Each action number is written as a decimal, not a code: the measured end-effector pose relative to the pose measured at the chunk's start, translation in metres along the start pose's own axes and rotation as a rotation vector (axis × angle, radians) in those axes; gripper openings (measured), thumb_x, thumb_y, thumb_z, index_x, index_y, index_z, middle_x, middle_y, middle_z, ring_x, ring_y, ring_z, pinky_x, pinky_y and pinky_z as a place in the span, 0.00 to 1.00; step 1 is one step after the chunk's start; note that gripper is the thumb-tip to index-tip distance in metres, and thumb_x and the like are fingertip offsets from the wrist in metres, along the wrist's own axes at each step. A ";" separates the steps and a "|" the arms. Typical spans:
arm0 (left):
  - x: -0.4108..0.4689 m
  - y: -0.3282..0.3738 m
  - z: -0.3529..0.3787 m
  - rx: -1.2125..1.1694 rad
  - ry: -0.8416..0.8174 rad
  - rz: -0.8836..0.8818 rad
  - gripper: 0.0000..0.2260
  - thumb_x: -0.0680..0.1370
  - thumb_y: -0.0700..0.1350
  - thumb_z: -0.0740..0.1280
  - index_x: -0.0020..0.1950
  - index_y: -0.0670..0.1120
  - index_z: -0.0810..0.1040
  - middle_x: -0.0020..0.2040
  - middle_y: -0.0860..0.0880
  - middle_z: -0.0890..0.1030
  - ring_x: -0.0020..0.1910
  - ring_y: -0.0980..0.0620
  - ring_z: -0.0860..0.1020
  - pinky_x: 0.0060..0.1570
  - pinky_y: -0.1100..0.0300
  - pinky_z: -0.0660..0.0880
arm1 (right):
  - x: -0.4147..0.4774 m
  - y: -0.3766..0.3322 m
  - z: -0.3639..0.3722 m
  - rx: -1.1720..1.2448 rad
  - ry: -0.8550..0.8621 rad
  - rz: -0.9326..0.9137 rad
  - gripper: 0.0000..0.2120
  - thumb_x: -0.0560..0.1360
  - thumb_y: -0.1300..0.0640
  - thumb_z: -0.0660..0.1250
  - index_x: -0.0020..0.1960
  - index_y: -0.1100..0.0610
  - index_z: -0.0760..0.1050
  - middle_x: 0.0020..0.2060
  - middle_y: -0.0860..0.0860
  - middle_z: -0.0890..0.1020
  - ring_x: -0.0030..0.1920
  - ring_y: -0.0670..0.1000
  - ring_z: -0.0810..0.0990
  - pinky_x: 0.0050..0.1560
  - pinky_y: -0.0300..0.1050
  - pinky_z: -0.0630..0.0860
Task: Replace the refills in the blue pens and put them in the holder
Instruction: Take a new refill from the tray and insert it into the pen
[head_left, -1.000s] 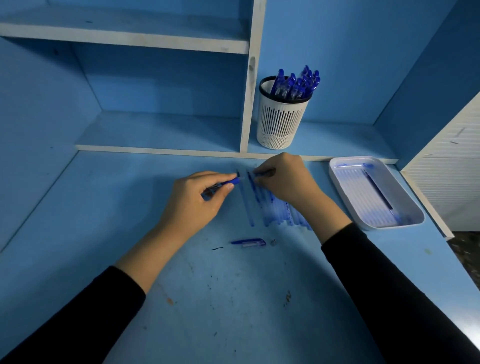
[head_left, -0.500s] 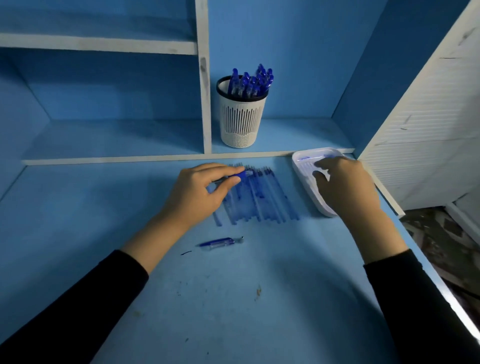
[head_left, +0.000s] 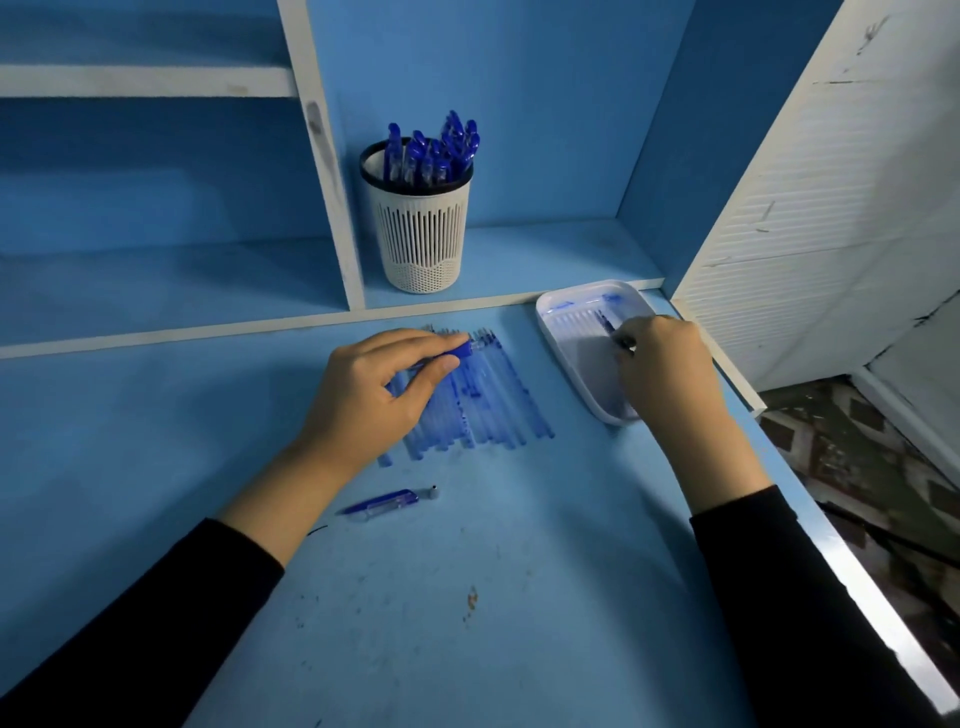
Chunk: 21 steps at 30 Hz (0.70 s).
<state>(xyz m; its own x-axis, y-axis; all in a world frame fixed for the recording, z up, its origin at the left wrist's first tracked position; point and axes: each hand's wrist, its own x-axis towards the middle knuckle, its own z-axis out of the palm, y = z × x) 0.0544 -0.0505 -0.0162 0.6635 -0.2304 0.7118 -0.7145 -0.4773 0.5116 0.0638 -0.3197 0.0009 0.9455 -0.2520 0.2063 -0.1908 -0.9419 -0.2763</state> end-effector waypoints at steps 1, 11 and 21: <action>0.000 0.000 0.000 0.003 -0.002 0.000 0.09 0.75 0.37 0.73 0.55 0.41 0.84 0.52 0.50 0.84 0.50 0.58 0.82 0.55 0.66 0.77 | 0.000 -0.001 0.000 0.018 -0.014 0.007 0.12 0.71 0.68 0.63 0.48 0.58 0.81 0.47 0.58 0.80 0.45 0.61 0.78 0.45 0.49 0.79; -0.002 0.001 -0.001 0.004 -0.019 0.007 0.10 0.76 0.41 0.72 0.56 0.41 0.84 0.49 0.50 0.85 0.41 0.55 0.81 0.45 0.61 0.80 | -0.026 -0.035 -0.025 0.810 -0.026 0.040 0.12 0.78 0.63 0.63 0.57 0.55 0.82 0.43 0.53 0.85 0.33 0.38 0.75 0.39 0.25 0.67; -0.001 0.003 -0.002 0.004 -0.013 0.026 0.10 0.76 0.40 0.72 0.56 0.40 0.84 0.50 0.52 0.83 0.43 0.55 0.81 0.46 0.64 0.79 | -0.044 -0.073 -0.010 1.517 0.061 0.231 0.05 0.75 0.66 0.69 0.44 0.58 0.79 0.38 0.52 0.81 0.40 0.47 0.80 0.41 0.36 0.76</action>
<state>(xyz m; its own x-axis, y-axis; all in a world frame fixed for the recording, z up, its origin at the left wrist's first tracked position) 0.0512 -0.0495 -0.0147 0.6477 -0.2541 0.7182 -0.7307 -0.4743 0.4911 0.0338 -0.2423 0.0209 0.9149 -0.4002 0.0522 0.1487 0.2139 -0.9655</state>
